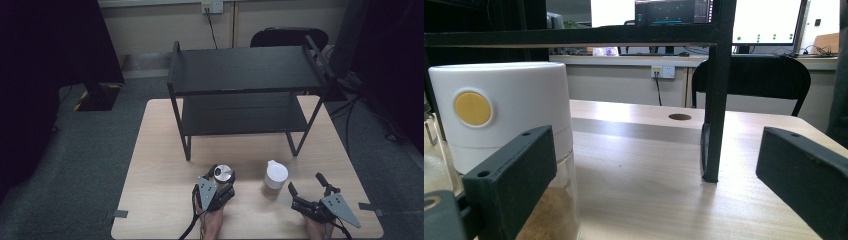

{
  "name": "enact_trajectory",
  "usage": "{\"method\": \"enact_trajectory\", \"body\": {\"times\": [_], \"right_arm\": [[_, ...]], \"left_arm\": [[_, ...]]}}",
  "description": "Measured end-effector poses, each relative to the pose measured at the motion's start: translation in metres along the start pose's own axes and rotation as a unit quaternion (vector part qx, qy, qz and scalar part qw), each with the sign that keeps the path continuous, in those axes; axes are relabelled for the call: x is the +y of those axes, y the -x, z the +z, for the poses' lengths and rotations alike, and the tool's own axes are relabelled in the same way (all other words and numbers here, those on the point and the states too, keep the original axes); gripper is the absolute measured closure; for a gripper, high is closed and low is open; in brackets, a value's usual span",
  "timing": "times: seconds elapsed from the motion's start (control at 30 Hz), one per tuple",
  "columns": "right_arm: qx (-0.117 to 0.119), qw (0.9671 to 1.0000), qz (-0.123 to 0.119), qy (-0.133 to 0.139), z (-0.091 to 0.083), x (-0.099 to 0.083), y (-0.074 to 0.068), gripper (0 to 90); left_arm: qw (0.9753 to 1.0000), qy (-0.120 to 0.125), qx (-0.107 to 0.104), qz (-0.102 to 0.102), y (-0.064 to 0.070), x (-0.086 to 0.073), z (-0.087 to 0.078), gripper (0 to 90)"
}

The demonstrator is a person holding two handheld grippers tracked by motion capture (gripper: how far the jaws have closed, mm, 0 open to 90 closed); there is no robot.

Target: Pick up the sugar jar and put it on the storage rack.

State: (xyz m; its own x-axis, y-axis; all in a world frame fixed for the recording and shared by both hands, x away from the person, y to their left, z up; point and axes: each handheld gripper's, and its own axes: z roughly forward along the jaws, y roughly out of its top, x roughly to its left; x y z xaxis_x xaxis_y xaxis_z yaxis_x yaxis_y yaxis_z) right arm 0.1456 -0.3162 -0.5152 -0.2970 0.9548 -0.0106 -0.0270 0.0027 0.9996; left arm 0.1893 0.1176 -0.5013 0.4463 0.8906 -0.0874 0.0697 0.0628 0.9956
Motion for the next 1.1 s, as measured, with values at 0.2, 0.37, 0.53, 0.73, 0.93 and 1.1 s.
{"method": "enact_trajectory", "body": {"times": [0.2,0.37,0.53,0.73,0.93,1.1], "right_arm": [[0.000,1.0000,0.000,0.000,0.000,0.000,0.000,1.6],[0.000,1.0000,0.000,0.000,0.000,0.000,0.000,1.6],[0.000,1.0000,0.000,0.000,0.000,0.000,0.000,1.5],[0.000,1.0000,0.000,0.000,0.000,0.000,0.000,1.6],[0.000,1.0000,0.000,0.000,0.000,0.000,0.000,1.6],[0.000,1.0000,0.000,0.000,0.000,0.000,0.000,1.6]], "left_arm": [[1.0000,-0.002,0.001,0.003,0.001,0.001,0.000,35.1],[1.0000,-0.009,-0.002,0.003,-0.001,0.005,0.000,35.2],[0.9999,-0.014,-0.007,-0.002,-0.004,0.008,0.000,35.3],[0.9997,-0.015,-0.018,-0.005,-0.008,0.010,-0.001,35.3],[0.9996,-0.016,-0.024,-0.001,-0.010,0.013,-0.002,35.3],[0.9993,-0.018,-0.031,0.001,-0.013,0.016,-0.003,35.3]]}}
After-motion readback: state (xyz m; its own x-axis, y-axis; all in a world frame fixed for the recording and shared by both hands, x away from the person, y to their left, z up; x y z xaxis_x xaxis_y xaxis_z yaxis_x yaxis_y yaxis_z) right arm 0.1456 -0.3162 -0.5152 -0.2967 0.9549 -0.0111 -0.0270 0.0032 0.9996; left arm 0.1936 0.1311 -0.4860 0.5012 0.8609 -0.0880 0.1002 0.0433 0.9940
